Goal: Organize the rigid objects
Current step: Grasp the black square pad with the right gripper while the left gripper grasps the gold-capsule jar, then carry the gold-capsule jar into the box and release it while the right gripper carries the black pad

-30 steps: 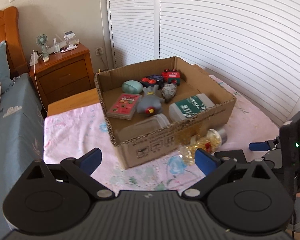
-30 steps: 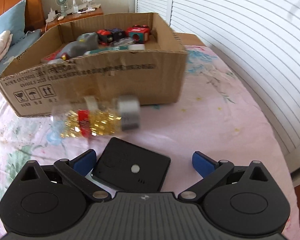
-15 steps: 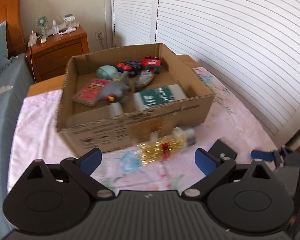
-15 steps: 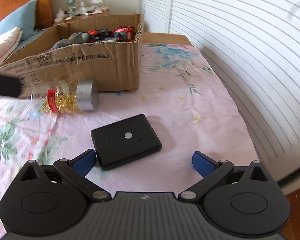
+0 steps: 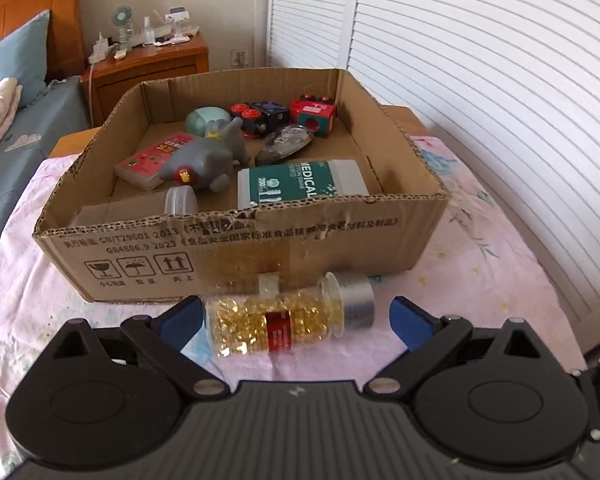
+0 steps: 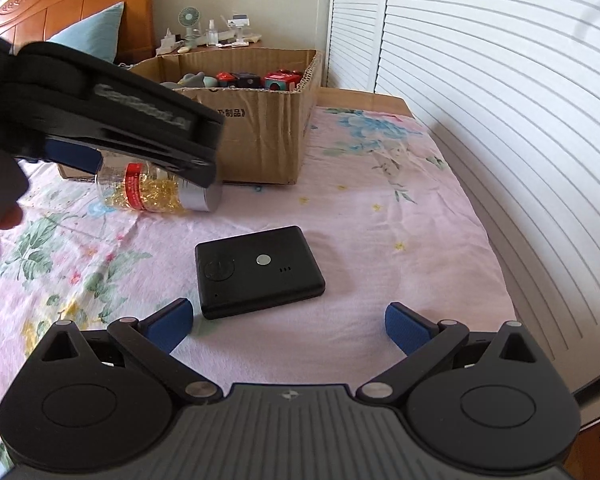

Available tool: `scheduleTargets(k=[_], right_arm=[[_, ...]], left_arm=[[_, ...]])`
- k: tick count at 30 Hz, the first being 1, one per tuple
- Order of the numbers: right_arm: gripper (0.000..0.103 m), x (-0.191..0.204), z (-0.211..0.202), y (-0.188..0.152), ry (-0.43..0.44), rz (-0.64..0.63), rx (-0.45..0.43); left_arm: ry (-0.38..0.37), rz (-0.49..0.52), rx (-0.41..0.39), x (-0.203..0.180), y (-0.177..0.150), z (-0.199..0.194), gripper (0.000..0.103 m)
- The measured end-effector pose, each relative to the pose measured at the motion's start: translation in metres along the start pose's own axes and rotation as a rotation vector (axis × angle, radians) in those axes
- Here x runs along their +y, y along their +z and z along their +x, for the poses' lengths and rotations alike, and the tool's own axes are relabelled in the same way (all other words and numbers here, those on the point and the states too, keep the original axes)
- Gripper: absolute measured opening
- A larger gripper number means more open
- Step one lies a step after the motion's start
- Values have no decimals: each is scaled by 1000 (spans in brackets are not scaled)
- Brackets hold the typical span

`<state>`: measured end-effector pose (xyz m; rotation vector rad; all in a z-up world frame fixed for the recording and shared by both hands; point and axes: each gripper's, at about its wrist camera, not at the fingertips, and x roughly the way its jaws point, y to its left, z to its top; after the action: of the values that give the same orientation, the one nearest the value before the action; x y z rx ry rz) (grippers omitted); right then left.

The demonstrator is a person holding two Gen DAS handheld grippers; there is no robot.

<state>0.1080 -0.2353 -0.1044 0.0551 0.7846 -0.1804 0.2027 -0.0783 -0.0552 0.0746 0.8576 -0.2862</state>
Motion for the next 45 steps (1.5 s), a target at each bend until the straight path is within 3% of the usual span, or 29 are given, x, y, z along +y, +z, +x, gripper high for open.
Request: scheduleTargets(k=[12,23,30,35,38,45], right_arm=[[103,1,2,2,28,-28,0],[103,9,20,22,201,-203,9],[85,2,20,30,202,-208,9],[84,2,21,30,202,-213,11],[74,2,21,32,196,-208,17],[74,3,19,39,159,-215,58]], left_arm=[[23,26,-15,8,-8,8,94],[27,-40,-3,46,-22,-4,93],[18,-44,-5,51,-23,-1,93],[24,-33,4,50,-24,3,93],[17,-30,5,52,-23,3,93],[-6,81,21,53,-21,-1,93]])
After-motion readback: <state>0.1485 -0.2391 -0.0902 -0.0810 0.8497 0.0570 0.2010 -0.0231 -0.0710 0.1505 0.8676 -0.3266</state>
